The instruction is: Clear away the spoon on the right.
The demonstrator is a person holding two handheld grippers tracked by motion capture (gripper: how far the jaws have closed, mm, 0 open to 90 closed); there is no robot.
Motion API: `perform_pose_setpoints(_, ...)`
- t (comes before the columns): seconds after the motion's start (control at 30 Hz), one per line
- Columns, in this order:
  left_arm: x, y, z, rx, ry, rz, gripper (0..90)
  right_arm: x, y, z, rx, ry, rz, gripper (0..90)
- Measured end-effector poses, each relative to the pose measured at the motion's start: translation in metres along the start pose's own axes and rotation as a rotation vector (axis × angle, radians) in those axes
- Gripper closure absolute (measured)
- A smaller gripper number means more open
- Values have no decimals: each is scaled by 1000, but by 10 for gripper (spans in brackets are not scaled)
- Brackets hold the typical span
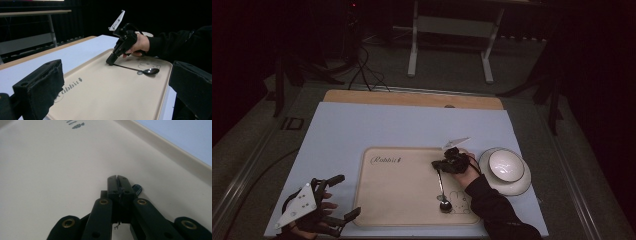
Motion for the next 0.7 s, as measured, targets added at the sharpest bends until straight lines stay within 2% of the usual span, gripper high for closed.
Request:
perform_pose_setpoints(0.4, 0, 0, -1, 0, 2, -1, 0, -8, 4, 7, -5, 22, -20, 894)
perform_pose_setpoints(0.6, 0, 0, -1, 1, 3, -1, 0, -9, 5, 9, -13, 18, -30, 891)
perform_pose_setpoints(0.67, 0, 0, -1, 1, 3, -1, 0, -7, 3, 11, -24, 9, -27, 877)
perform_pose_setpoints(0.7, 0, 0, -1, 1, 3, 0, 0, -4, -1, 15, -47, 1, -31, 841)
Point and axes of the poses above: each handheld gripper's, and its own axes: z roughly backward along the jaws, y roughly out of its underside, x roughly to its left, the point moved 7 cm from there along -z, roughly forward along the jaws, and after that the axes turned 6 degrees about -y, right-handed, at the moved point
